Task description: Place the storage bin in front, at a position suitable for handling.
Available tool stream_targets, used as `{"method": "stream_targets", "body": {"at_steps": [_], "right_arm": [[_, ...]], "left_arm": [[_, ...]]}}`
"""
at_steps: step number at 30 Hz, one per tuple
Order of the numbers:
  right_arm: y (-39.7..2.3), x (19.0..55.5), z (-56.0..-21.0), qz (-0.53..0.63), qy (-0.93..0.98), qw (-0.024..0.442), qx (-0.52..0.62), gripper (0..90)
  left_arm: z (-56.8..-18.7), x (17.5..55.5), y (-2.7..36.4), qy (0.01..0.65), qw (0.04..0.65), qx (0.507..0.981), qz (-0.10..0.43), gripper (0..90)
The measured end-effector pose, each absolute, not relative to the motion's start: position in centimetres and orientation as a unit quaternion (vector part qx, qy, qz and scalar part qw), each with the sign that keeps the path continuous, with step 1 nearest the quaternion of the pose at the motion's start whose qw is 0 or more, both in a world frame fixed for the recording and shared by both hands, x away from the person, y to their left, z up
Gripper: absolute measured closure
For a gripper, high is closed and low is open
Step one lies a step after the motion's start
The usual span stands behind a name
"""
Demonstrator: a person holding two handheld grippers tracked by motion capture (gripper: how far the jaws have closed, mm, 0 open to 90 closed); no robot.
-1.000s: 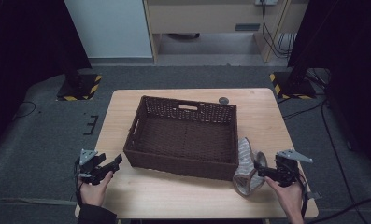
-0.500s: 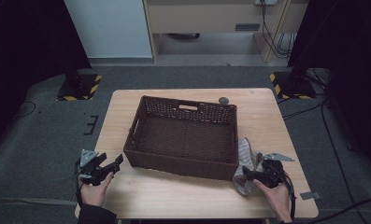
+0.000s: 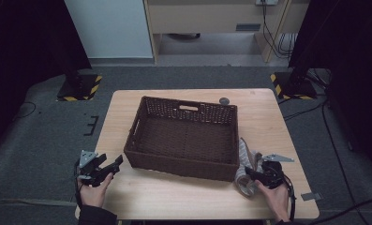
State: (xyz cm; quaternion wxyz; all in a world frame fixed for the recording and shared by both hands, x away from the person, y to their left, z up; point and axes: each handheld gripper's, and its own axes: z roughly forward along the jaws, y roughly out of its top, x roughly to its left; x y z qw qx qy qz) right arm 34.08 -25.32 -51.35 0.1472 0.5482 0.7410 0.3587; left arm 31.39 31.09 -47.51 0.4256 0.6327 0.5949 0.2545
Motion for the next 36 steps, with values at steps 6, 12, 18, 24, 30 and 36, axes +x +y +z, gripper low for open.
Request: {"method": "stream_targets", "body": {"at_steps": [6,12,18,24,30,36], "right_arm": [[-28.7,34.8,-50.2,0.315,0.734,0.215,0.562,58.6],[-29.3,35.4,-50.6,0.326,0.735,0.2,0.561,42.0],[-28.6,34.7,-49.0,0.377,0.708,0.223,0.553,18.2],[-26.6,35.3,-50.2,0.33,0.722,0.223,0.566,14.6],[-26.8,35.7,-51.1,0.321,0.721,0.214,0.575,42.1],[-28.6,35.4,-50.3,0.305,0.721,0.237,0.576,65.8]], "left_arm": [[-47.5,31.4,30.9,0.591,0.429,0.635,0.254,26.7],[-47.5,31.5,31.0,0.592,0.428,0.633,0.255,26.8],[-47.5,31.6,31.2,0.596,0.43,0.629,0.253,27.0],[-47.3,31.5,31.2,0.599,0.438,0.622,0.251,27.0],[-46.5,31.7,31.5,0.597,0.45,0.613,0.256,26.9],[-45.7,32.6,31.5,0.594,0.457,0.611,0.255,28.3]]}}
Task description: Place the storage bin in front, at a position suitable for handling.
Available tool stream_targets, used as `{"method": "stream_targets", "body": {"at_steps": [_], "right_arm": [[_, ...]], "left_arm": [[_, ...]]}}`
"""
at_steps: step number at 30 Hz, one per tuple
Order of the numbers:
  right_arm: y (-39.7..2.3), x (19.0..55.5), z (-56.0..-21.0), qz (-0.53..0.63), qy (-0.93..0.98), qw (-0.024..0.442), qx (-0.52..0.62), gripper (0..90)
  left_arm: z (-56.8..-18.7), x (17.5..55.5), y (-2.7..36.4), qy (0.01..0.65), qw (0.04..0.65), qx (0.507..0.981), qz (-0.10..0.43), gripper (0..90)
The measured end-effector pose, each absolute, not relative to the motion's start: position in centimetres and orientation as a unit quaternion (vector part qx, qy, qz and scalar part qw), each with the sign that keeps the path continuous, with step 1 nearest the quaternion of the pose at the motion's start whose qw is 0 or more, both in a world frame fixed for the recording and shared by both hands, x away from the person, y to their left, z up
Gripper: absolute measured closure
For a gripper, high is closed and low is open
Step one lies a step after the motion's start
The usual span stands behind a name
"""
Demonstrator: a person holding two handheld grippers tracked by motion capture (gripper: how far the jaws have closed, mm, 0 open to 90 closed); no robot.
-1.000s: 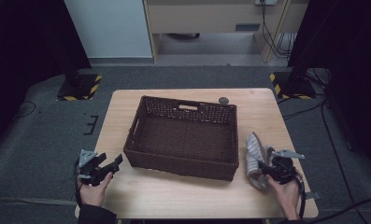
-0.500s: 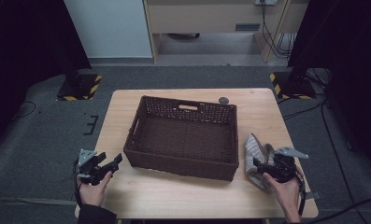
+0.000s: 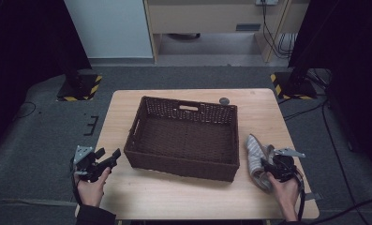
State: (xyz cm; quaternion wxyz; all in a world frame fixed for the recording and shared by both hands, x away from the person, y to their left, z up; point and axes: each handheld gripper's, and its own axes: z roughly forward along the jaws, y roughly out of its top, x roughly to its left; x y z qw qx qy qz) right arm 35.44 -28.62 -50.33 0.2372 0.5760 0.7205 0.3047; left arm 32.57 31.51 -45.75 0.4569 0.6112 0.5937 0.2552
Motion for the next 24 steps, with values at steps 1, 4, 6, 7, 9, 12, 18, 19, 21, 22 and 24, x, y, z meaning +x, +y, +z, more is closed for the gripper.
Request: {"method": "stream_targets", "body": {"at_steps": [1,4,6,7,9,12,18,19,21,22,24], "right_arm": [[-28.9,35.5,-50.3,0.301,0.721,0.239,0.577,65.7],[-29.4,35.6,-50.4,0.307,0.72,0.232,0.578,63.4],[-29.5,35.7,-50.6,0.317,0.72,0.222,0.577,51.7],[-29.4,35.7,-50.3,0.324,0.717,0.221,0.577,46.0],[-29.3,35.5,-49.6,0.343,0.71,0.228,0.571,37.2],[-29.1,35.2,-48.2,0.369,0.701,0.237,0.562,31.0],[-27.7,34.5,-44.8,0.424,0.695,0.256,0.52,29.5],[-27.3,34.5,-44.4,0.434,0.696,0.252,0.513,29.9],[-26.3,34.5,-43.8,0.455,0.7,0.237,0.498,30.4],[-25.9,34.6,-43.7,0.462,0.701,0.23,0.492,31.0],[-24.9,34.8,-43.5,0.471,0.706,0.217,0.483,32.2]], "left_arm": [[-45.6,32.8,31.5,0.59,0.459,0.613,0.256,28.5],[-45.1,33.1,31.3,0.584,0.461,0.616,0.259,29.2],[-44.3,33.8,30.9,0.571,0.467,0.621,0.263,30.3],[-44.1,34.1,30.7,0.568,0.465,0.625,0.265,30.9],[-43.8,34.7,30.3,0.561,0.461,0.634,0.266,32.5],[-43.8,35.5,29.6,0.556,0.451,0.647,0.263,36.2],[-44.6,36.9,28.5,0.553,0.43,0.667,0.255,44.6],[-44.8,37.1,28.4,0.552,0.426,0.671,0.253,46.4],[-45.0,37.4,28.2,0.551,0.423,0.675,0.248,49.6],[-45.1,37.5,28.1,0.551,0.421,0.677,0.246,51.9],[-45.4,37.8,28.0,0.55,0.42,0.682,0.236,55.5]]}}
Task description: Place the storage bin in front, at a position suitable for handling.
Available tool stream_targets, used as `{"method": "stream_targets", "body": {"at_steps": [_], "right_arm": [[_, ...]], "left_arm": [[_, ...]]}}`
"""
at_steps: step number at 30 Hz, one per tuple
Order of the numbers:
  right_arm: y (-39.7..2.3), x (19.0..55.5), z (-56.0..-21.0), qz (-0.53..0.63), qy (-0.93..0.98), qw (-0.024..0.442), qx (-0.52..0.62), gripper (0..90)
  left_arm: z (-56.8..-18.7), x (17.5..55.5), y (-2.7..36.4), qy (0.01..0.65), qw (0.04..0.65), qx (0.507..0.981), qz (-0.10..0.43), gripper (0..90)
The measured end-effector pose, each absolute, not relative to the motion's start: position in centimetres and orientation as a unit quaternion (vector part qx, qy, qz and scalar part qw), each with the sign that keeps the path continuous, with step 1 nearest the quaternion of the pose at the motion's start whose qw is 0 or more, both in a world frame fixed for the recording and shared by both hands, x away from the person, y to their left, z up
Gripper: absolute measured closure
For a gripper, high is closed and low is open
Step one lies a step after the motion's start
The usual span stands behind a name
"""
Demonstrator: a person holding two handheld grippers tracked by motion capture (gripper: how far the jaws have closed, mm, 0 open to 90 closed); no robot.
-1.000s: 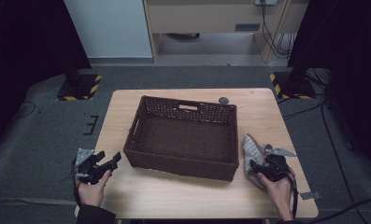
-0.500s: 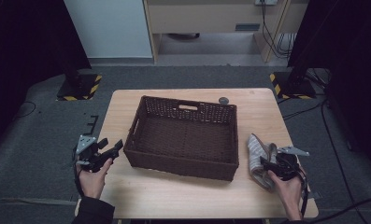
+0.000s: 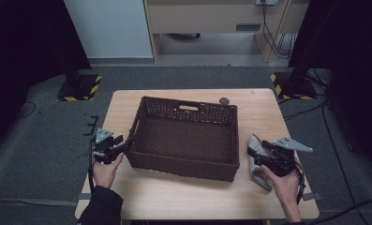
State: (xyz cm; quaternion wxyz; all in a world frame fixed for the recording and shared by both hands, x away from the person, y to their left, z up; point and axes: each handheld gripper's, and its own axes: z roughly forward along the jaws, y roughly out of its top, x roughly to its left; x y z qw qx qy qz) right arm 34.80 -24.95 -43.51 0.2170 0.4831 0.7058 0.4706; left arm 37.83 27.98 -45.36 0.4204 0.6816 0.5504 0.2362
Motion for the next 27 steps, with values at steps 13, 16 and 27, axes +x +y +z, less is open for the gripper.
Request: {"method": "stream_targets", "body": {"at_steps": [13,16,27], "right_arm": [[-20.3,36.9,-45.2,0.446,0.738,0.166,0.478,39.5],[-19.7,37.2,-45.7,0.428,0.753,0.162,0.473,44.7],[-20.2,35.8,-45.4,0.407,0.762,0.171,0.473,52.8]], "left_arm": [[-45.5,38.7,26.6,0.547,0.37,0.719,0.217,75.9],[-45.4,38.5,26.5,0.544,0.367,0.723,0.215,76.7],[-45.3,34.8,25.9,0.541,0.375,0.726,0.202,73.6]]}}
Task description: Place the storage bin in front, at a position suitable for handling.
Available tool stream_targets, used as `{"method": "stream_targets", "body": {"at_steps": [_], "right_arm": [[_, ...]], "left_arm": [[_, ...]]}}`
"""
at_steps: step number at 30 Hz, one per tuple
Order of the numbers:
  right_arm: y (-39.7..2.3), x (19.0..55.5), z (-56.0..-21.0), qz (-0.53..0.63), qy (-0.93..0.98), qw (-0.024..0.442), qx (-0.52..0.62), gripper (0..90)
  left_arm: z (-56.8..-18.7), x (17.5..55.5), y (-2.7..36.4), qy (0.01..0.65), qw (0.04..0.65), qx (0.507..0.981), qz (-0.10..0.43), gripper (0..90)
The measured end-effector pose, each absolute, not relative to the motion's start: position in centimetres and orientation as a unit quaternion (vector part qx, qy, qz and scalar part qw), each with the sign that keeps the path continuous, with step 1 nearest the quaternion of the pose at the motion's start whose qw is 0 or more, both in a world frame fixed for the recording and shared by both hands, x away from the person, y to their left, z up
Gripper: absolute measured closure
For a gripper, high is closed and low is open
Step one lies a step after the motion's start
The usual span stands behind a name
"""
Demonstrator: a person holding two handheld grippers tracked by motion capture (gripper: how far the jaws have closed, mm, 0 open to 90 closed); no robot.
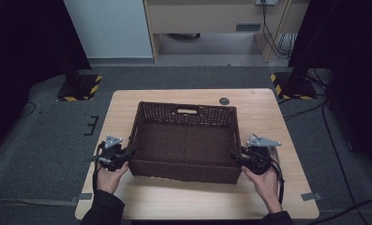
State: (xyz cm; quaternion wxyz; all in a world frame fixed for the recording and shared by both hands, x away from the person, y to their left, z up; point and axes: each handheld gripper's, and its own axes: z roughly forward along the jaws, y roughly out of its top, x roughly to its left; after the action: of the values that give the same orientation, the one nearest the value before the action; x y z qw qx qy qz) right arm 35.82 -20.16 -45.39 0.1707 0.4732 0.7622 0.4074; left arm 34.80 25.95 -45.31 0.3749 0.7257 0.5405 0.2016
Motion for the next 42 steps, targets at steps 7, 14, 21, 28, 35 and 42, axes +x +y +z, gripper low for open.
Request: {"method": "stream_targets", "body": {"at_steps": [7,14,21,28,35,42], "right_arm": [[-20.9,35.1,-45.2,0.429,0.751,0.181,0.469,48.1],[-20.5,36.7,-44.9,0.43,0.745,0.191,0.474,53.3],[-20.1,37.1,-45.5,0.42,0.747,0.196,0.477,58.1],[-19.6,36.4,-45.3,0.414,0.764,0.188,0.458,57.4],[-19.5,36.4,-45.4,0.42,0.763,0.19,0.454,55.6],[-19.5,36.5,-45.5,0.425,0.76,0.189,0.454,56.1]], "left_arm": [[-44.2,35.5,26.7,0.534,0.396,0.72,0.198,61.7],[-43.7,37.5,26.8,0.521,0.392,0.73,0.204,63.7],[-44.1,37.0,27.0,0.522,0.391,0.731,0.199,68.8],[-43.7,35.2,27.6,0.513,0.379,0.742,0.208,69.7],[-43.1,36.4,28.5,0.492,0.399,0.733,0.248,58.5],[-44.4,37.6,27.3,0.485,0.369,0.759,0.227,66.3]]}}
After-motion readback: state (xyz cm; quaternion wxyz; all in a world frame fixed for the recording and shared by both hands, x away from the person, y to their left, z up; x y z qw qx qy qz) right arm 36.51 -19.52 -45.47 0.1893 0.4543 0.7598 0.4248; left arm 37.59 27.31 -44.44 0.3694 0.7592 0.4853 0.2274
